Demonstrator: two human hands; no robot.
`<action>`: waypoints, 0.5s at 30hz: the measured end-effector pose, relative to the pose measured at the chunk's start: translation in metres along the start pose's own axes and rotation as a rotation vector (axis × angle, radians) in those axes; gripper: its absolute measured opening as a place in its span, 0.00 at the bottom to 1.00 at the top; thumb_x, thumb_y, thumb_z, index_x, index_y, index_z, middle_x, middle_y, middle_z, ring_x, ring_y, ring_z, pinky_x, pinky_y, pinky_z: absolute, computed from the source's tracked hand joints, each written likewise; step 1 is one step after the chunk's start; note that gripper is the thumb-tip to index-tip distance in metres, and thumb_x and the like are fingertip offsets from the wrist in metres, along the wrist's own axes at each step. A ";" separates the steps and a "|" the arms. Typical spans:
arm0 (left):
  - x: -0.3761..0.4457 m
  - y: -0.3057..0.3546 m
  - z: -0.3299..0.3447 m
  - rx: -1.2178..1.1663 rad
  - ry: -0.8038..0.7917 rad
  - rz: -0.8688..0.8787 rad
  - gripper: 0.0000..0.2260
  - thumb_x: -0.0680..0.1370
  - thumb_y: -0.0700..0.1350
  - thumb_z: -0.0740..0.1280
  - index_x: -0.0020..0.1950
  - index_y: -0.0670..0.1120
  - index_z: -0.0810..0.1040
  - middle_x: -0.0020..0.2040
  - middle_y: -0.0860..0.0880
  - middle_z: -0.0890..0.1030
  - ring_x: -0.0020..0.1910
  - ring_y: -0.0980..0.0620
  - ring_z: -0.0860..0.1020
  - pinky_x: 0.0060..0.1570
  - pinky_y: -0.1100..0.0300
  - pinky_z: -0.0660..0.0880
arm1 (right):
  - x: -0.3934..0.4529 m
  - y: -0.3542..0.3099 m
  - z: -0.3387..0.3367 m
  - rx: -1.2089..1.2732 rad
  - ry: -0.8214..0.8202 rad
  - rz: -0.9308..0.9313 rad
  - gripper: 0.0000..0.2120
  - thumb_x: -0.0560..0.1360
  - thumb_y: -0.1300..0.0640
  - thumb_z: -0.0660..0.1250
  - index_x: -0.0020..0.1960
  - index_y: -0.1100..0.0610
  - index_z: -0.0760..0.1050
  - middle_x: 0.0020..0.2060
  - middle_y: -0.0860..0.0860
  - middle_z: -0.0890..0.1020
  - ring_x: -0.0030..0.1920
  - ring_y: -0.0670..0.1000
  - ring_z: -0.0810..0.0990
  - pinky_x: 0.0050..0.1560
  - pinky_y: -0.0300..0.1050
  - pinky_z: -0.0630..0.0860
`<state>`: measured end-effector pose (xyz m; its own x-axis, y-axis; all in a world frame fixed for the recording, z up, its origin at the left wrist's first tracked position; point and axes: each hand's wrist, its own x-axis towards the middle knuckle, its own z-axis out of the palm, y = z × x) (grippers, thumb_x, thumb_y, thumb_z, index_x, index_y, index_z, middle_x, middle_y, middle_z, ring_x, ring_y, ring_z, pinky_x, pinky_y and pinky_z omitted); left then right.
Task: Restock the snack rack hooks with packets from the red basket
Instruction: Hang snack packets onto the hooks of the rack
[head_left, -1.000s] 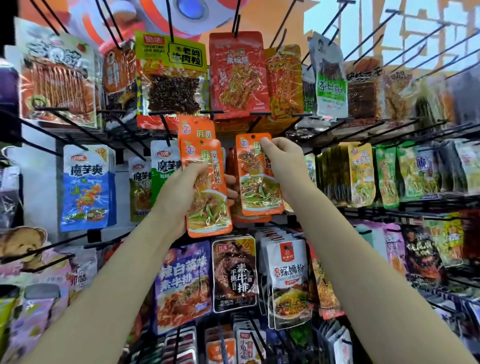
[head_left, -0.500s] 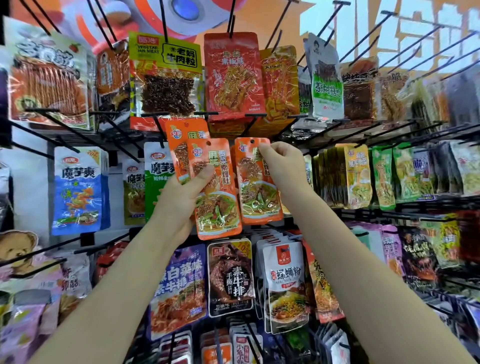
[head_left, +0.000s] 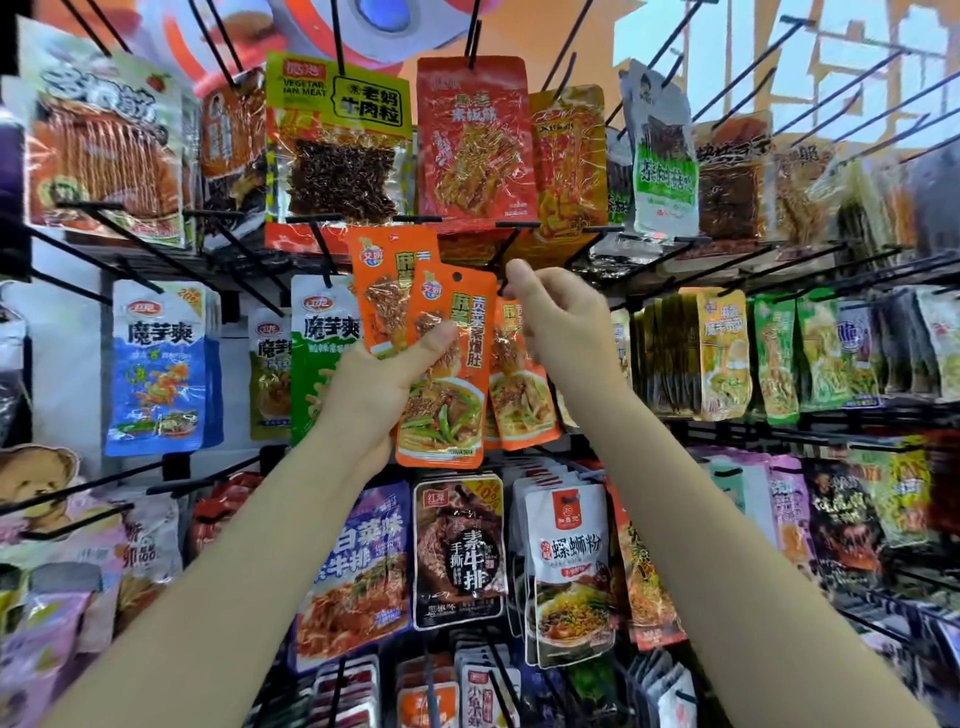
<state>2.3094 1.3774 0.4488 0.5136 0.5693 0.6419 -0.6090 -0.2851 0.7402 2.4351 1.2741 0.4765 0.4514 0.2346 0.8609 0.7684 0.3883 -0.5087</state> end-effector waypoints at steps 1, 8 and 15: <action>0.001 0.000 0.003 0.009 -0.015 0.000 0.25 0.66 0.54 0.80 0.59 0.46 0.82 0.53 0.47 0.87 0.52 0.44 0.85 0.57 0.42 0.80 | -0.004 -0.003 0.003 0.051 -0.084 0.023 0.15 0.81 0.47 0.65 0.43 0.57 0.78 0.30 0.48 0.75 0.30 0.45 0.74 0.31 0.39 0.69; 0.003 -0.009 -0.012 0.043 -0.018 -0.008 0.19 0.78 0.57 0.70 0.67 0.51 0.78 0.62 0.48 0.83 0.62 0.45 0.81 0.65 0.37 0.74 | 0.014 0.013 0.004 0.038 0.011 0.119 0.19 0.83 0.49 0.62 0.38 0.60 0.69 0.33 0.60 0.70 0.34 0.52 0.69 0.37 0.47 0.64; 0.003 -0.016 -0.022 0.061 0.080 0.061 0.06 0.81 0.42 0.67 0.48 0.46 0.84 0.42 0.49 0.87 0.41 0.51 0.86 0.40 0.57 0.83 | 0.023 0.016 0.007 -0.012 0.029 0.124 0.19 0.82 0.49 0.62 0.38 0.61 0.69 0.34 0.57 0.69 0.35 0.53 0.68 0.37 0.48 0.64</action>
<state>2.3070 1.4011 0.4347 0.4256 0.6082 0.6701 -0.5983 -0.3665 0.7125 2.4553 1.2919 0.4883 0.5559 0.2538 0.7916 0.7116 0.3469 -0.6110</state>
